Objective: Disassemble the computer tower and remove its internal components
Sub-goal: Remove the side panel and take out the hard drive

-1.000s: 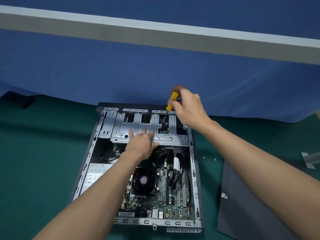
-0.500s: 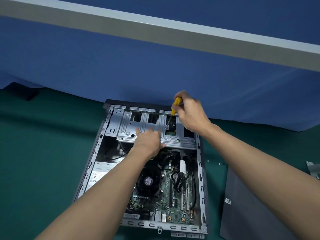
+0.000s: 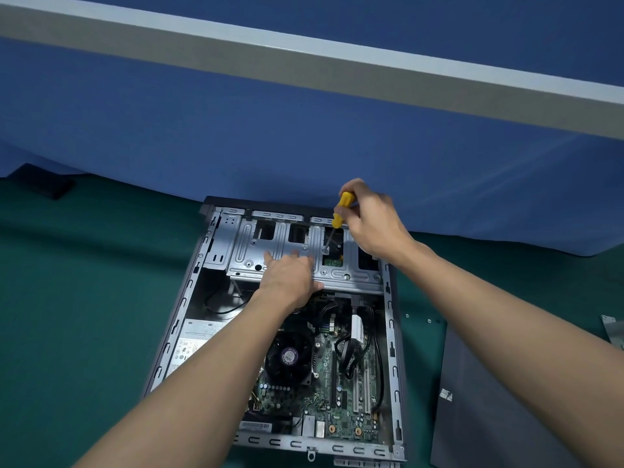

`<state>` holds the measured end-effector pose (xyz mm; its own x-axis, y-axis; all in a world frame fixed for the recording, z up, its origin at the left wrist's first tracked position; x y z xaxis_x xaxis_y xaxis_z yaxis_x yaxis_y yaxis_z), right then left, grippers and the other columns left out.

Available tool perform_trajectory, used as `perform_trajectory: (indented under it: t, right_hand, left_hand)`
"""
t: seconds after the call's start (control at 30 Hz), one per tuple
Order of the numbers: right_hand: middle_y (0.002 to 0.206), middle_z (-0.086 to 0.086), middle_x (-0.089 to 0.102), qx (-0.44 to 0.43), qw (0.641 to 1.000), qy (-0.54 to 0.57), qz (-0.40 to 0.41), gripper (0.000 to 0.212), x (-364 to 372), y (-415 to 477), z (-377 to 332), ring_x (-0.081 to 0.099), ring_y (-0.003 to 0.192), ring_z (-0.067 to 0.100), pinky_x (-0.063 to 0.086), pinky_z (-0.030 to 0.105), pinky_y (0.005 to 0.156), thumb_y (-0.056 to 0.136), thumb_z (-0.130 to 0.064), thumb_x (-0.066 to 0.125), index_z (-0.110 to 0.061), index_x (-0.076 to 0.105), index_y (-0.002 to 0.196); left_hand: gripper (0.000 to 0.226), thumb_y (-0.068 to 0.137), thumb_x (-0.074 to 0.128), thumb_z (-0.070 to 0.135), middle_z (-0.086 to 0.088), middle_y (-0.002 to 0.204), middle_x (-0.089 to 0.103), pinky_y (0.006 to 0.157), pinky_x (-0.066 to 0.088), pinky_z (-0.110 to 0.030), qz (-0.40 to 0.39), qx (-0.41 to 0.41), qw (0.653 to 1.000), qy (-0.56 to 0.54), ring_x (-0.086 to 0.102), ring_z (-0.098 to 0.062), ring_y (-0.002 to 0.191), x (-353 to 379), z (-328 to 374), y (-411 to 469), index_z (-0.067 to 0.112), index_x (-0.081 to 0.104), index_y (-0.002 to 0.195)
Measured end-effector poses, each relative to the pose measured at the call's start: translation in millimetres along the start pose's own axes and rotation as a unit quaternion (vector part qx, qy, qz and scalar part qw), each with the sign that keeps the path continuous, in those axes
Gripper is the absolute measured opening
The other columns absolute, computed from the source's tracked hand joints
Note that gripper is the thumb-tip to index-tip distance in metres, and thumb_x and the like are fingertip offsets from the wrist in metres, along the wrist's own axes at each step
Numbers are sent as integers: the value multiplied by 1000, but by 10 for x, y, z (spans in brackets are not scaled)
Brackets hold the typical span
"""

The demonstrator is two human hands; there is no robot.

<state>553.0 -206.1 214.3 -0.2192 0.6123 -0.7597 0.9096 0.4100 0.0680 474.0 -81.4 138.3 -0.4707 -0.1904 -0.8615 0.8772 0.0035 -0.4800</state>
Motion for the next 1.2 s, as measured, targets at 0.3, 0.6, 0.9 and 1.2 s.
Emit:
perform_trajectory:
  t: [0.3, 0.6, 0.9, 1.2]
  right_hand:
    - [81, 1, 60, -6, 1000, -16, -9, 10, 30, -12, -8, 60, 72, 16, 52, 38, 64, 97, -20, 52, -17, 44, 102]
    - [88, 5, 63, -11, 1000, -11, -13, 10, 52, 16, -12, 63, 79, 21, 54, 40, 68, 97, -21, 52, -18, 44, 102]
    - [68, 8, 43, -22, 968, -227, -104, 26, -11, 182, -228, 46, 60, 28, 34, 31, 53, 97, -30, 48, -7, 43, 87]
    - [65, 1, 39, -4, 914, -350, -205, 40, 38, 289, -438, 41, 56, 18, 35, 28, 60, 99, -30, 39, -15, 36, 62]
  left_hand:
    - [55, 95, 50, 50, -13, 150, 38, 117, 11, -56, -3, 2, 1000, 4, 45, -31, 129, -5, 7, -29, 18, 44, 140]
    - [57, 95, 49, 50, -14, 151, 36, 117, 11, -56, -3, 2, 1000, 16, 46, -31, 129, 3, 5, -25, 18, 41, 142]
    - [59, 96, 48, 50, -14, 149, 39, 117, 11, -56, -4, 6, 1000, 16, 46, -31, 129, -17, 16, -44, 17, 39, 144]
    - [58, 95, 47, 51, -14, 148, 40, 117, 10, -55, -3, 8, 1000, 16, 47, -31, 128, -10, 11, -61, 17, 41, 142]
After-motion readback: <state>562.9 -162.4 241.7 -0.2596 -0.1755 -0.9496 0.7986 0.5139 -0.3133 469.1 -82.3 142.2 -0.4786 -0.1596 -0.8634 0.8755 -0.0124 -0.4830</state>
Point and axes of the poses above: each hand's wrist, its own y-axis towards the middle knuckle, its own x-axis out of the palm, z = x × y, the point moved 4 cm from there along y, towards the middle knuckle
